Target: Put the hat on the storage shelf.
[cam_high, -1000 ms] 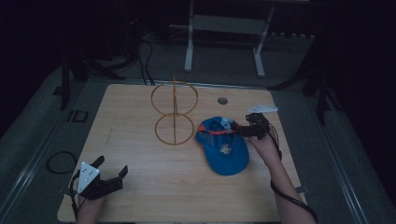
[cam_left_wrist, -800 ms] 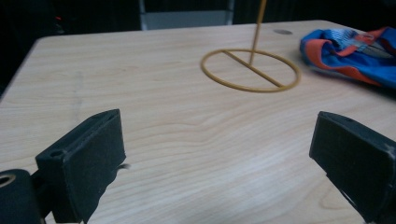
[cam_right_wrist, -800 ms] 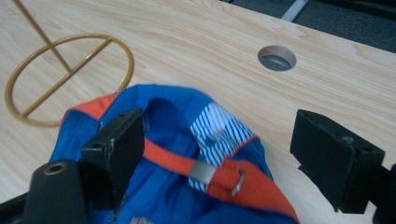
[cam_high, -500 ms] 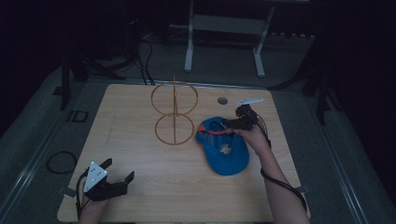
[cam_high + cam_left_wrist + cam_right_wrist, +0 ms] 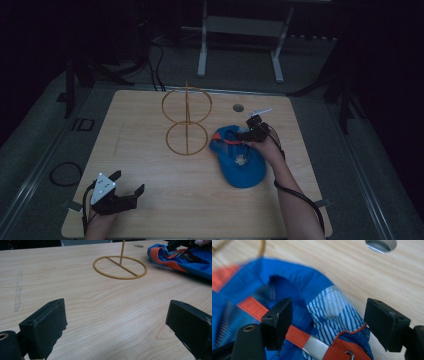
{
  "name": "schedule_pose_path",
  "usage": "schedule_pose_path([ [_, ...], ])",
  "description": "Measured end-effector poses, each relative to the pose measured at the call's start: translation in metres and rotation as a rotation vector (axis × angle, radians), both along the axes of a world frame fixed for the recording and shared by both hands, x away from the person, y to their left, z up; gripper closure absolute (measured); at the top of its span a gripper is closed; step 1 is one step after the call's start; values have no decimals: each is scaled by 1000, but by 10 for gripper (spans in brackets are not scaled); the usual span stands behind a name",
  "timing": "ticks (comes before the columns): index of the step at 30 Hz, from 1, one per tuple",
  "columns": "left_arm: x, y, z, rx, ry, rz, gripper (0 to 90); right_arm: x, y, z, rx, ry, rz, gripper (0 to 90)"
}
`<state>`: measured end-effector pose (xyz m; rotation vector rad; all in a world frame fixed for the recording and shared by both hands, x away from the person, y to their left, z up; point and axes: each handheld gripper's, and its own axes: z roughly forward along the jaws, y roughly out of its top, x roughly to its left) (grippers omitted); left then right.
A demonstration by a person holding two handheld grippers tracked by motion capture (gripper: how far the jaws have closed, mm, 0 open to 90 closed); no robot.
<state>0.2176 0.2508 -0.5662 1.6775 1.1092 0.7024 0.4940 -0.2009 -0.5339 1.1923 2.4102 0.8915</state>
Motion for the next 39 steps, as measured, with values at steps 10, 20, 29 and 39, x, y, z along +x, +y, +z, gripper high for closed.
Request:
schedule_pose_path([
  [10, 0, 2, 0, -10, 5, 6, 37, -3, 1, -15, -115, 3, 53, 277],
  [20, 1, 0, -1, -4, 13, 8, 37, -9, -1, -14, -80, -3, 82, 613],
  [29, 2, 0, -3, 6, 31, 14, 37, -13, 5, -13, -133, -30, 108, 826],
  [39, 2, 0, -2, 10, 30, 17, 37, -24, -3, 2, -60, -46, 79, 844],
])
